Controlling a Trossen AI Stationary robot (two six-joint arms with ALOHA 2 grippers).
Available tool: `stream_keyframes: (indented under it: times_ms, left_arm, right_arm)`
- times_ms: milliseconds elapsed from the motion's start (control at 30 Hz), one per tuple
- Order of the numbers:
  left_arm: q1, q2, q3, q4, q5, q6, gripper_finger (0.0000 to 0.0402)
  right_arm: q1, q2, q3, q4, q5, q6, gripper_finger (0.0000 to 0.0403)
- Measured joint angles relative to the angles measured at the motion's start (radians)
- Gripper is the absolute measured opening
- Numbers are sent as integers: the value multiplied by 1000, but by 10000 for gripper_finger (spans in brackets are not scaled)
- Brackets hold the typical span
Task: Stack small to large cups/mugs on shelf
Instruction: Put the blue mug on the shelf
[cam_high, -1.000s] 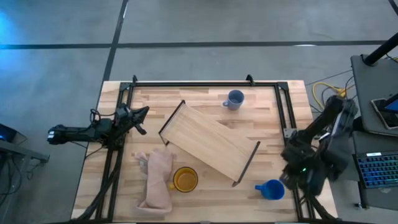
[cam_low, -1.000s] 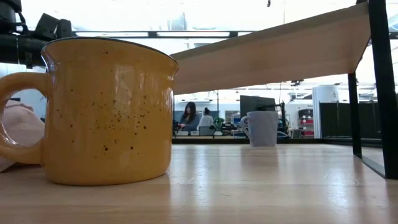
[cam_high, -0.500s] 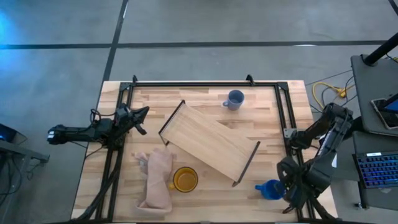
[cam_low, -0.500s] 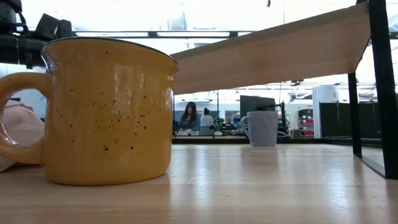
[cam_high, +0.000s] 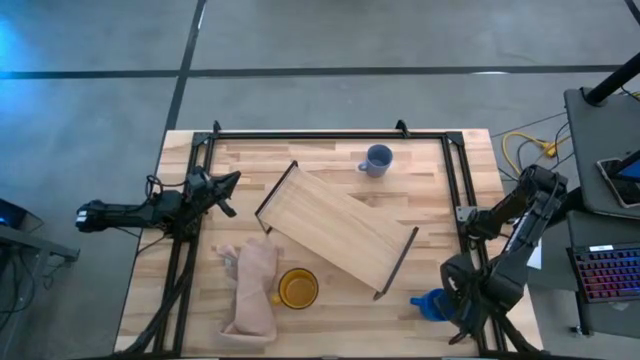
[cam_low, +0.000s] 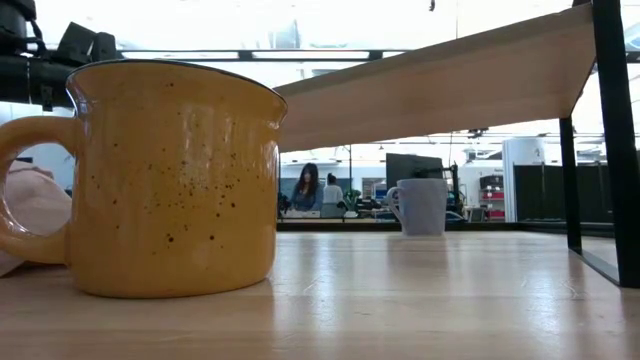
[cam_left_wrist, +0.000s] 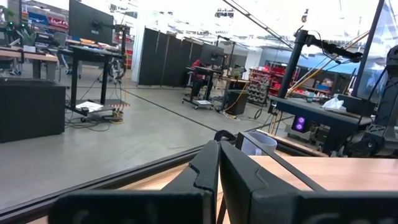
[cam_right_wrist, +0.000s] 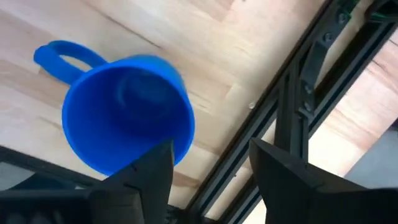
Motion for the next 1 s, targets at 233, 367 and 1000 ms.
stream_keyframes:
  times_ms: [233,367,1000]
  left_arm:
    - [0,1,0,0,0,0,0]
    - [0,-1,0,0,0,0,0]
    - [0,-2,0,2,0,-1,0]
  right_arm:
    - [0,-6,-103,209,-44,92,197]
    - [0,-5,-124,214,-44,166,196]
    - [-7,22,-128,225,16,180,196]
